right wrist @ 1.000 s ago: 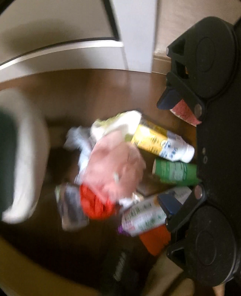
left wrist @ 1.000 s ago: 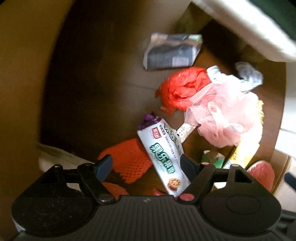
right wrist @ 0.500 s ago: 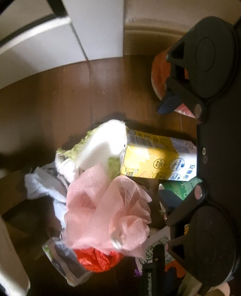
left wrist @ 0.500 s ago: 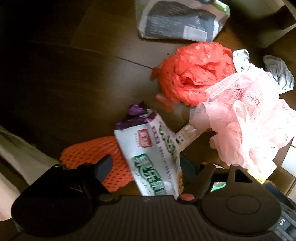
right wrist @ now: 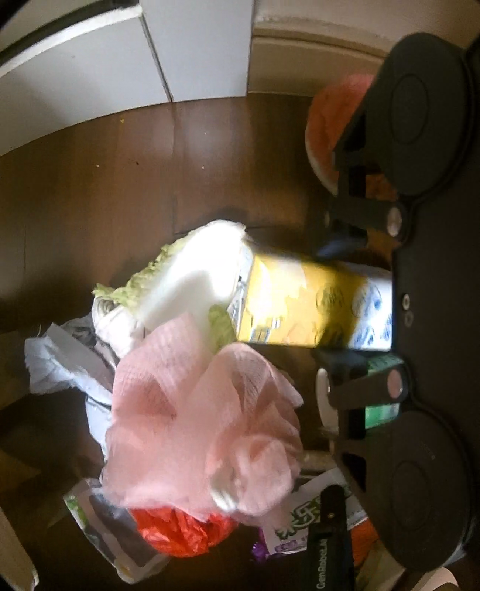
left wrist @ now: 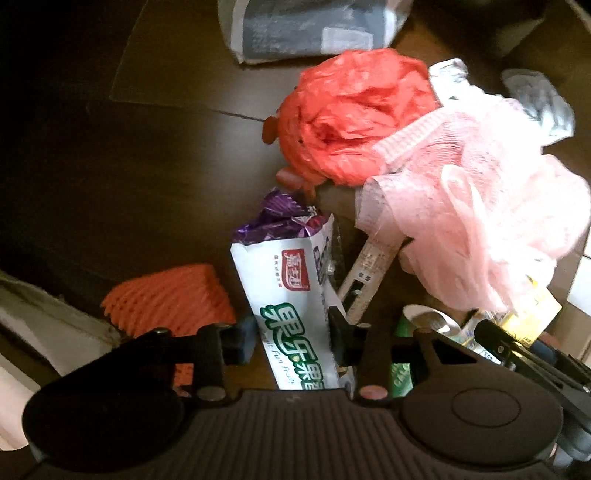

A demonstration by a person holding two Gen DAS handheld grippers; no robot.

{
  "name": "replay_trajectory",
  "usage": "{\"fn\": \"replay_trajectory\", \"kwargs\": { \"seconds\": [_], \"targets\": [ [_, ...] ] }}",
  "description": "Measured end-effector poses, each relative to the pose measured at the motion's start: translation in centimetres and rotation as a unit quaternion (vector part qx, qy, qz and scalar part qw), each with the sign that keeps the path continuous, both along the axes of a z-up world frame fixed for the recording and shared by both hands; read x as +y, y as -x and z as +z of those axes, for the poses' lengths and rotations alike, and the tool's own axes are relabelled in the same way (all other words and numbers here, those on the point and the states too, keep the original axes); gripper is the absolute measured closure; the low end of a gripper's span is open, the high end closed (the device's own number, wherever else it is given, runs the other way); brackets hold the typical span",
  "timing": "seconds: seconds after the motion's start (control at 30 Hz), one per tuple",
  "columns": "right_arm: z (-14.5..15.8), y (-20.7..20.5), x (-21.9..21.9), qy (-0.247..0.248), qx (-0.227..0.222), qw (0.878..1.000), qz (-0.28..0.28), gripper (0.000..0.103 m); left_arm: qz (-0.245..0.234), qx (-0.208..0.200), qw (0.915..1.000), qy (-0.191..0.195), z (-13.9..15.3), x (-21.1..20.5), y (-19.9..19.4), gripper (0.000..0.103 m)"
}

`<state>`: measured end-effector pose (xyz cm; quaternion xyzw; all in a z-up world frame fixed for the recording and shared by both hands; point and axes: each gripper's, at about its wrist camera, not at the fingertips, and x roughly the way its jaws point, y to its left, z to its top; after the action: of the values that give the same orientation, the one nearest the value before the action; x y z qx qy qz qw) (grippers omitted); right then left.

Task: Collect trash
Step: 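Grasp the white snack packet with the left tool while the right tool grasps the yellow juice box, then lift both items and release them into the green wastebasket with both tools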

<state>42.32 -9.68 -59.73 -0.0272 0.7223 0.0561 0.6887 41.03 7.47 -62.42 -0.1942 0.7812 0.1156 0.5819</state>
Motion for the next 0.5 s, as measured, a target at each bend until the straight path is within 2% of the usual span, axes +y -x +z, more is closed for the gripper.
{"fn": "replay_trajectory", "kwargs": {
  "seconds": [0.07,0.1,0.27,0.5],
  "targets": [
    [1.4,-0.1,0.3,0.008,-0.010,1.000,0.010,0.060,-0.006,-0.005,0.9999,-0.008,1.4,-0.3,-0.4,0.067],
    [2.2,-0.1,0.5,0.013,-0.014,1.000,0.017,0.060,-0.008,-0.007,0.9999,-0.011,2.2,-0.4,-0.4,0.073],
    [7.6,-0.1,0.6,0.019,-0.039,0.999,0.021,0.061,-0.002,-0.029,0.9994,-0.018,7.4,0.0,-0.7,0.073],
    [17.1,0.0,1.0,-0.007,-0.106,0.994,0.017,0.061,-0.004,-0.096,0.9951,-0.021,17.1,1.3,-0.1,0.073]
  ]
}}
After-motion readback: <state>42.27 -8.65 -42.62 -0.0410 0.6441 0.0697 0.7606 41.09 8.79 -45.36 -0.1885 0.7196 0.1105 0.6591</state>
